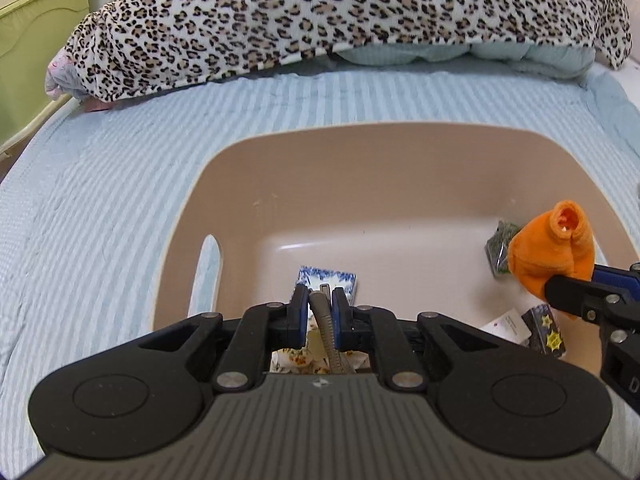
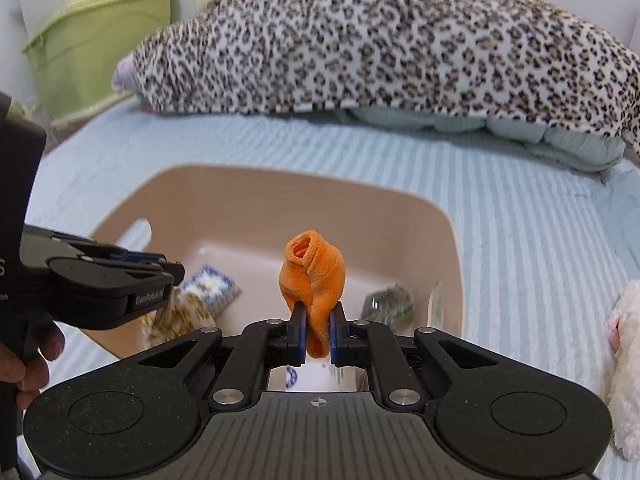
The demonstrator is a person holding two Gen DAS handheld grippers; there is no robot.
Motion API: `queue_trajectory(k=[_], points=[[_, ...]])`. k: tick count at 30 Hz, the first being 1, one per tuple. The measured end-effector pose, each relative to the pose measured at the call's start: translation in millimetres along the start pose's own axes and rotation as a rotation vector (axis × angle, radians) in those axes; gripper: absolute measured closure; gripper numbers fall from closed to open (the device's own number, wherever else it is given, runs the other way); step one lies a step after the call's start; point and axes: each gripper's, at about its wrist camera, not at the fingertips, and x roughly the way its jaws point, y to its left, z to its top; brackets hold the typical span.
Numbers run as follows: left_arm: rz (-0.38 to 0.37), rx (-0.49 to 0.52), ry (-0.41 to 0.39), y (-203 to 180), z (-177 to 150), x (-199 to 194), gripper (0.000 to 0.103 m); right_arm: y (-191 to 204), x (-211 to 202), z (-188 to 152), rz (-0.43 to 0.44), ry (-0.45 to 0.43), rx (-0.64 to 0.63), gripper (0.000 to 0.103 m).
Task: Organize objects
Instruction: 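Carry the keys and orange cloth over the basket and release both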
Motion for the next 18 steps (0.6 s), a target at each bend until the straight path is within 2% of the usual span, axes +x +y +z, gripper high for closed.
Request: queue_trajectory(k=[1,3,4,5,6,7,9,12,15,18], points=[[-0.004,0.0,0.005,1.0,-0.2,-1.3,0.088,0.2,2.3,-1.6,0.002,0.013,0.0,0.09],[-0.028,-0.007,0.017,3.0,-0.4,-5.8,0.085,0.4,2.0,-5.4,0.007,0.031,0.004,0.071],[-0.033,-0.013,0.021,4.8,0.2,-10.6,0.069,0.3,0.3,-6.4,0.008,0.033,0.006,0.068],[-0.03,-0.016,0.014,6.3,0.3,-16.0,0.056,0.6,-2.2,-7.4,0.016,0.037,0.006,0.061],[-0.023,-0.016,-0.004,6.5,-0.6,-22.8,0.035,0.7,-5.9,-8.3,0.022,0.035,0.006,0.052],[-0.013,-0.014,-0.029,7.8,-1.3,-31.4,0.024,0.9,-10.4,-8.4,0.024,0.029,0.005,0.047],[-0.005,-0.006,-0.057,8.5,-1.0,-45.7,0.018,0.9,-18.6,-7.7,0.015,0.011,0.002,0.034],[-0.016,-0.013,-0.066,10.4,-1.5,-63.8,0.012,-0.8,-38.1,-7.5,0.018,-0.018,0.011,0.024],[-0.016,-0.022,-0.081,12.1,-4.6,-81.4,0.011,-1.1,-57.2,-7.8,0.023,-0.044,0.031,0.014],[-0.015,-0.031,-0.083,13.3,-8.5,-95.4,0.011,0.3,-74.5,-9.9,0.023,-0.065,0.042,0.009]])
